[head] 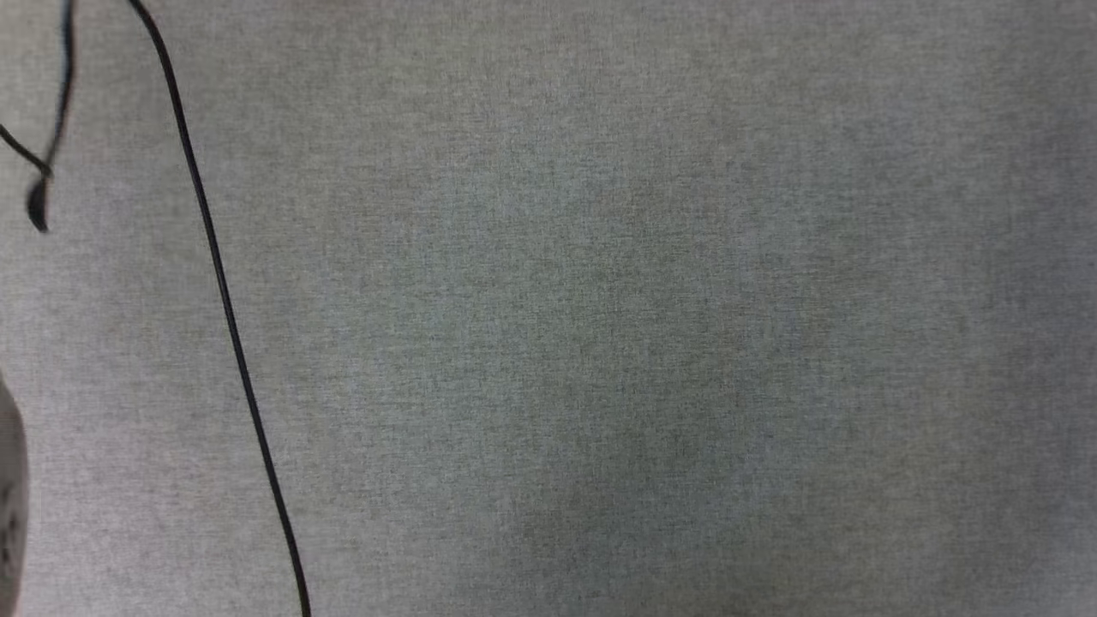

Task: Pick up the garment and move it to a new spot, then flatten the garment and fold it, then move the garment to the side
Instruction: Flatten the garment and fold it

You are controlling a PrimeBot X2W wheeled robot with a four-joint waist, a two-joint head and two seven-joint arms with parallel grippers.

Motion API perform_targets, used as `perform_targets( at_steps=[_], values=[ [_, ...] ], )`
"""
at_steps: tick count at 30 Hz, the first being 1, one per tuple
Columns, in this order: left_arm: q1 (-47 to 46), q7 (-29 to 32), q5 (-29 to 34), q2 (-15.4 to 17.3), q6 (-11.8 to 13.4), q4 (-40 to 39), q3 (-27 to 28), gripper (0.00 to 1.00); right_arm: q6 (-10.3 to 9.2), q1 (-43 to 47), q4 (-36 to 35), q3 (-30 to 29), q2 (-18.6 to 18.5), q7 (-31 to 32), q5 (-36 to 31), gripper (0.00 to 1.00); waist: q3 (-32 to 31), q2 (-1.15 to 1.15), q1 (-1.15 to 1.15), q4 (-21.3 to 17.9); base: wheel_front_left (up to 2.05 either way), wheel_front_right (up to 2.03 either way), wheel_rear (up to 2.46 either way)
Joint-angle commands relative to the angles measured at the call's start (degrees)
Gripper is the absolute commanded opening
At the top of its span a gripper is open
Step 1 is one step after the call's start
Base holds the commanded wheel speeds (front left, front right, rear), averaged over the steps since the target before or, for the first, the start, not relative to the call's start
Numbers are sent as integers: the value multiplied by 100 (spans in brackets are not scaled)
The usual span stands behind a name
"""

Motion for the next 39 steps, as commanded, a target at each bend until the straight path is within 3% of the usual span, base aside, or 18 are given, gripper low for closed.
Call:
perform_targets(
  at_steps=[1,9,19,30,39],
  values=[
    [175,-98,-114,-19,-5,84,-49,0,-8,142,117,100,-5,-51,115,0,-6,0,-1,20,0,0,0],
    [1426,-370,-793,135,-10,-105,-587,0,-8,1372,96,511,-245,-168,752,0,-461,0,-1,116,0,0,0],
    [3742,-703,-1269,219,29,-731,-608,0,-9,4008,-948,565,-454,-301,1104,0,-1420,0,-1,255,0,0,0],
    [6144,-738,-1459,110,533,-1766,-330,0,-9,6616,-2100,-70,14,22,1194,0,-2385,0,-1,351,0,0,0],
    [7648,-547,-1577,92,1030,-2621,-389,0,-9,8123,-2785,-622,478,354,1152,0,-2961,0,-1,511,0,0,0]
  ],
)
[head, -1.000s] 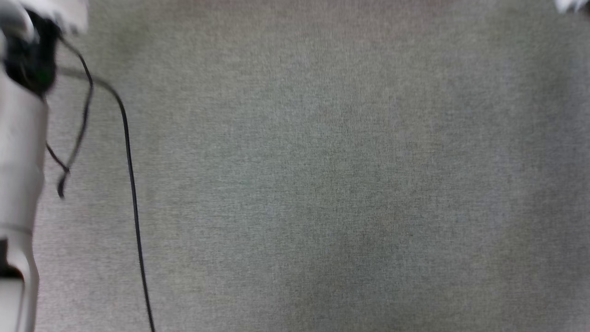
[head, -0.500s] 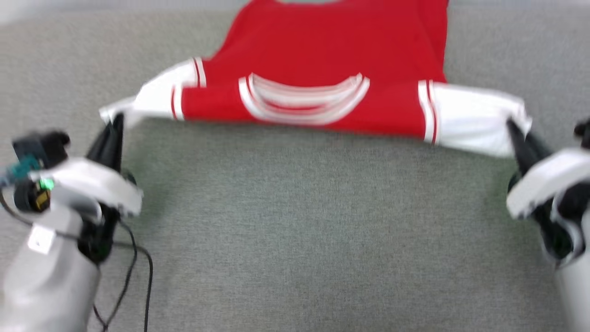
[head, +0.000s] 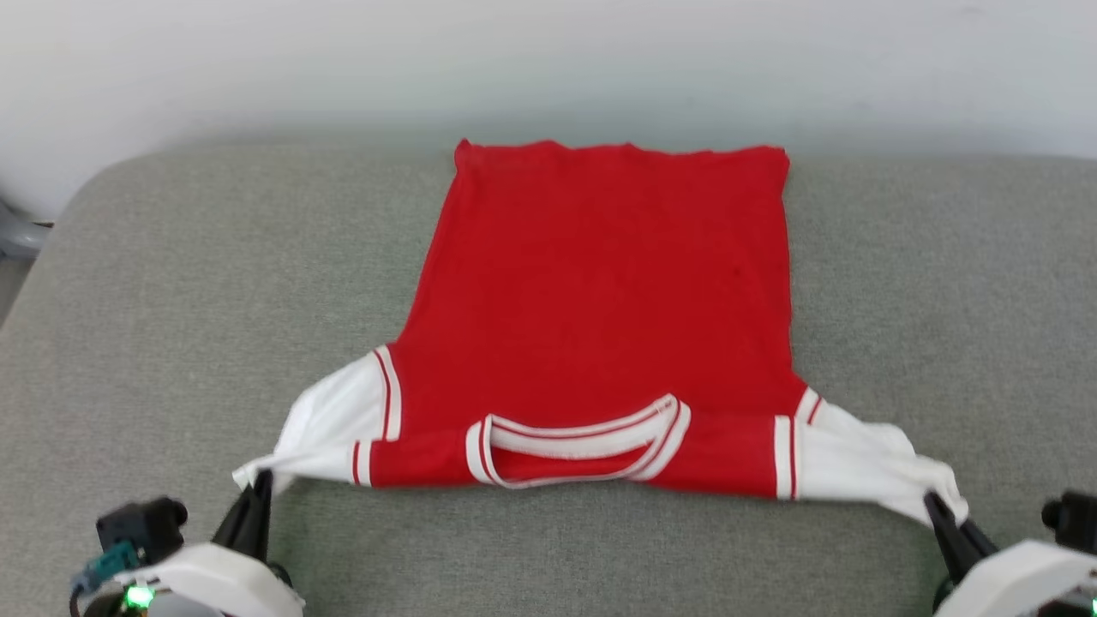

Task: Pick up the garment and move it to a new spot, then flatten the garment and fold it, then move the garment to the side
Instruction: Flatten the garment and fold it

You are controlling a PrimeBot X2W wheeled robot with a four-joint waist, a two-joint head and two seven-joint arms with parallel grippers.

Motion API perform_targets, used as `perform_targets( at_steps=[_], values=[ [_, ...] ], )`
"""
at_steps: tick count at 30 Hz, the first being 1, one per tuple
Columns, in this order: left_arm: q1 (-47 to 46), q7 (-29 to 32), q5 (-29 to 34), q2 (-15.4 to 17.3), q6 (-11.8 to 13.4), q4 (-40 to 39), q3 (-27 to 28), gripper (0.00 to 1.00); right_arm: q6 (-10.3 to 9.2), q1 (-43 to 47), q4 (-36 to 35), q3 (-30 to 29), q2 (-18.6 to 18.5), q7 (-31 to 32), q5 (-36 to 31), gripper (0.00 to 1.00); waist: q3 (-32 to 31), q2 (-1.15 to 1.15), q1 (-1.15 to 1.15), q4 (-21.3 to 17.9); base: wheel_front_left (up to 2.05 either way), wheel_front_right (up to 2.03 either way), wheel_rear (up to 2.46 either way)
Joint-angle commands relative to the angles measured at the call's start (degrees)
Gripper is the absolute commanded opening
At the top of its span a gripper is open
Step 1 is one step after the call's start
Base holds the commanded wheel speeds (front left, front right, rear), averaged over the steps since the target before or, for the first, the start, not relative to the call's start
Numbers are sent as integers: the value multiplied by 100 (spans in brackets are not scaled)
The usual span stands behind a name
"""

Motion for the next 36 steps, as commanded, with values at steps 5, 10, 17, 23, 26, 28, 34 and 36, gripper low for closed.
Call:
perform_targets(
  at_steps=[5,10,17,23,26,28,34,36],
  values=[
    [796,214,-62,100,340,-637,-30,0,-10,869,-487,-307,230,305,-133,0,-360,-1,2,158,0,0,0],
    [1377,503,-125,150,585,-1238,-126,0,-10,1510,-877,-459,401,607,-478,0,-451,-1,2,198,0,0,0],
    [1482,669,36,284,659,-1665,-286,0,-9,1469,-932,-264,482,794,-621,100,-490,-1,2,238,0,0,0],
    [1243,641,155,269,612,-1854,-382,0,-7,723,-801,-328,495,186,-378,100,-325,-1,2,330,0,0,0],
    [1068,605,215,240,572,-1912,-412,0,-7,47,-501,-476,498,-133,-422,100,-161,-1,2,419,0,0,0],
    [919,575,263,222,534,-1962,-450,0,-7,-493,-230,-608,414,-261,-499,100,-6,-1,2,507,0,0,0],
    [312,507,493,148,268,-1975,-681,0,-7,-2093,812,-894,-8,-55,-672,100,593,-1,2,912,0,0,0],
    [67,471,581,91,153,-1947,-776,0,-7,-2626,1163,-958,-227,191,-724,100,834,-1,2,1052,0,0,0]
  ],
)
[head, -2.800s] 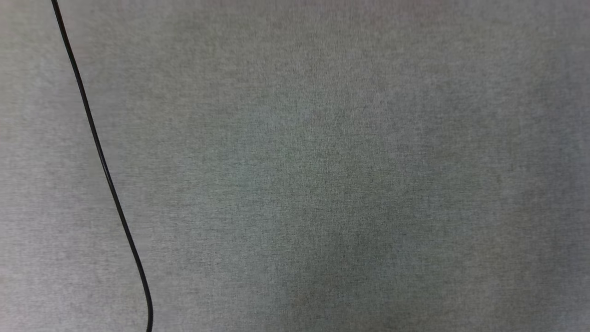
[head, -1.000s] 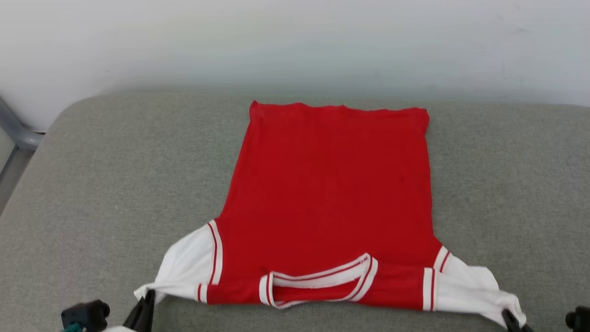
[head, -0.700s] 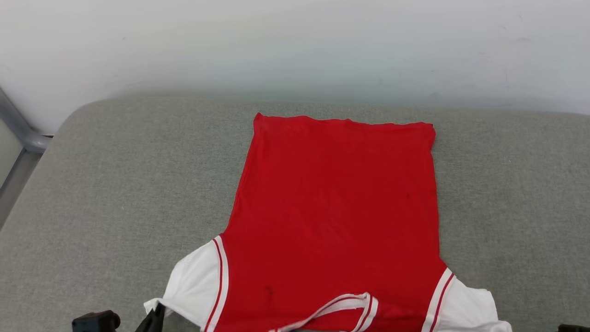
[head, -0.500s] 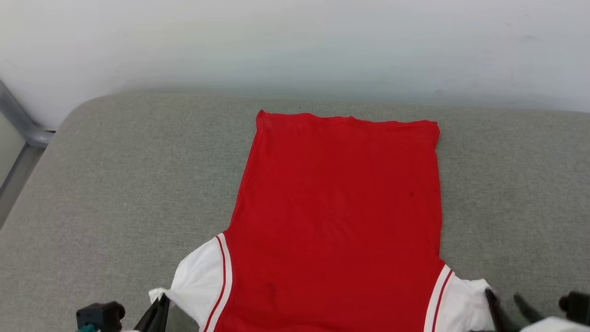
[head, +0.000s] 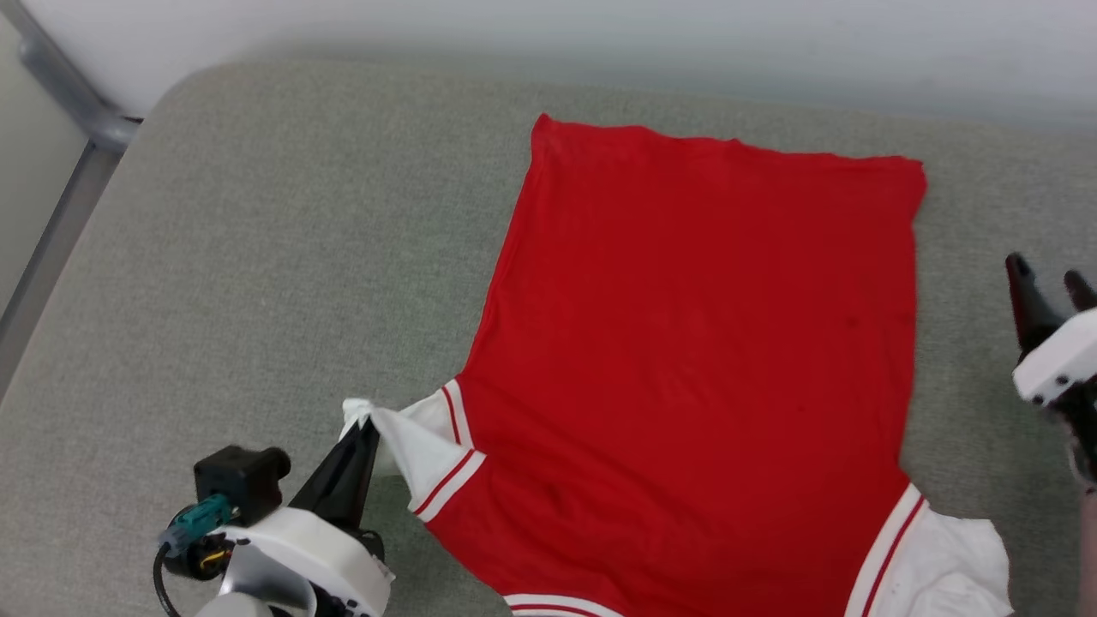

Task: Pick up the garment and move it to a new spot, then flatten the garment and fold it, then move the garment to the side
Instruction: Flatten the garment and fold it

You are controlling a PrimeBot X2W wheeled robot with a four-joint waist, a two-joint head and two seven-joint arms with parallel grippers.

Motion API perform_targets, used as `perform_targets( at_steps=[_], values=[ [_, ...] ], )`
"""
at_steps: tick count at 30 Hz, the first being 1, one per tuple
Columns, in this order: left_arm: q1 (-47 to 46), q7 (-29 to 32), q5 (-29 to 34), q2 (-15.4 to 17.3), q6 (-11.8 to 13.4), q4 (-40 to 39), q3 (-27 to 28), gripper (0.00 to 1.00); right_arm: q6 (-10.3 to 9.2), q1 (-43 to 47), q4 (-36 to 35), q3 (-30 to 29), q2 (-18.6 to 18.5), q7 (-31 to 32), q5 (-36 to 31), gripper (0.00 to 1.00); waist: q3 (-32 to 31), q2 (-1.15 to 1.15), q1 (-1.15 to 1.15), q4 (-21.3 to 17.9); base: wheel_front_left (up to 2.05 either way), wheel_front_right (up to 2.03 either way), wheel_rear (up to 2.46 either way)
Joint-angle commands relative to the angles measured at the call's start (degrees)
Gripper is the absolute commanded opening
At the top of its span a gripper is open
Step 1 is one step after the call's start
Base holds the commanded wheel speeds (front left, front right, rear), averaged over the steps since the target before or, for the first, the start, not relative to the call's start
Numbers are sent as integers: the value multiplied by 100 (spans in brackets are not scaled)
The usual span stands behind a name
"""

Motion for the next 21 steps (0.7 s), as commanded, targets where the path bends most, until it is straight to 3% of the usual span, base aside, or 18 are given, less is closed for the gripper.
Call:
perform_targets(
  at_steps=[1,12,18,21],
  values=[
    [-227,-55,69,-75,-80,23,-56,0,-4,-389,205,-35,-173,196,-37,100,479,0,-1,365,0,0,0],
    [-1158,-437,297,-502,-556,318,-332,0,-4,-2540,1157,114,-941,2099,-624,100,1567,0,-1,978,0,0,0],
    [-1405,-577,359,-672,-726,489,-339,0,-4,-3058,1465,87,-974,2827,-871,100,1880,0,-1,1135,0,0,0],
    [-1446,-618,384,-739,-767,579,-322,0,-3,-2983,1790,78,-854,3488,-943,100,1931,0,-1,1150,0,0,0]
  ],
)
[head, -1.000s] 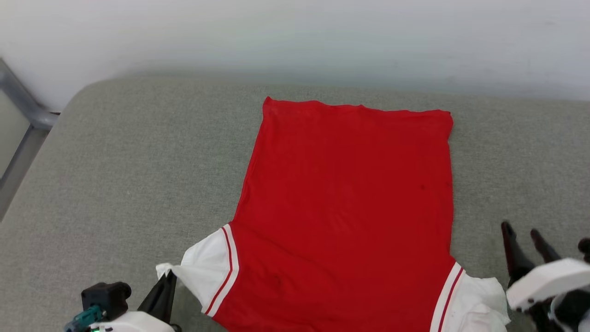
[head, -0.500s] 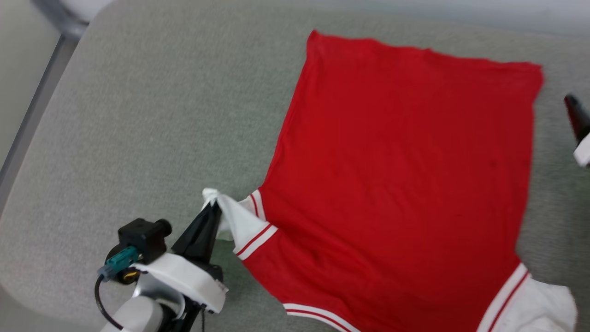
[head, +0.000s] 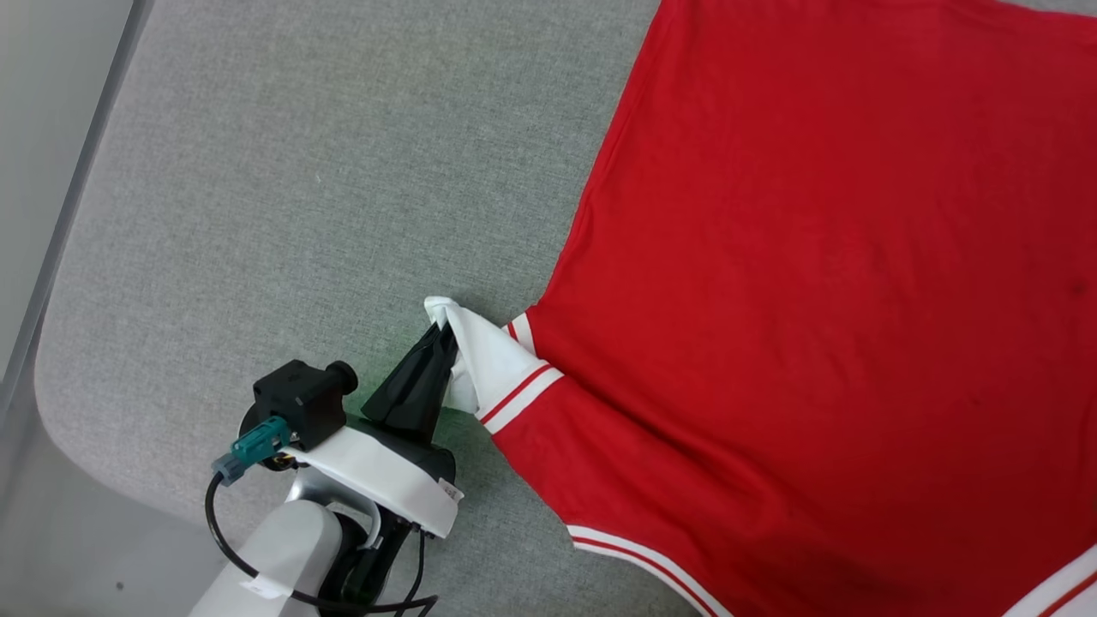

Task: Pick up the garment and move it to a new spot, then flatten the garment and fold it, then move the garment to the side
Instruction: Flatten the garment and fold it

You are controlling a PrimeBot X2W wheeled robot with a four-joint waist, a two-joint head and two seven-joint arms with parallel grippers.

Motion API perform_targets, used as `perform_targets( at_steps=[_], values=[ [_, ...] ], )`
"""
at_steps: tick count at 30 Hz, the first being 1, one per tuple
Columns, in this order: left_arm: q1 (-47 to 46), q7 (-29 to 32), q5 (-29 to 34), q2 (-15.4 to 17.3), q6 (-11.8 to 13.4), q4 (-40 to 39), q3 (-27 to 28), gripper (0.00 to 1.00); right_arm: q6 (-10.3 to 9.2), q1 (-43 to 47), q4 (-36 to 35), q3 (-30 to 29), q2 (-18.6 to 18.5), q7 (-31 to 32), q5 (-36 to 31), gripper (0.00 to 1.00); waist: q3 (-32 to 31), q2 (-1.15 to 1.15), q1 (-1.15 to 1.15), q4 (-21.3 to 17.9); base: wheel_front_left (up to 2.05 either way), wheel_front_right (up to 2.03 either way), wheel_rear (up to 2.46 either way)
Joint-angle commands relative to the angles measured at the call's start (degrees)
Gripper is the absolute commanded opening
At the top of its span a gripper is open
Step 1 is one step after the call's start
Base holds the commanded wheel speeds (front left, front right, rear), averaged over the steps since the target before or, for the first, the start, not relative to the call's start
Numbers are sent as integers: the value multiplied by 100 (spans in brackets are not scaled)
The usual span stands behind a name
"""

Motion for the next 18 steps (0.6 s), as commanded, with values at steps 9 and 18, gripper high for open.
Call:
perform_targets(
  at_steps=[9,18],
  values=[
    [-65,-83,89,-69,-91,194,113,0,-4,349,233,-313,358,1193,-362,0,-49,0,-1,-63,0,0,0],
    [305,-78,42,85,11,267,222,0,-6,847,-890,133,55,1188,-82,0,-726,0,-1,-523,0,0,0]
  ],
)
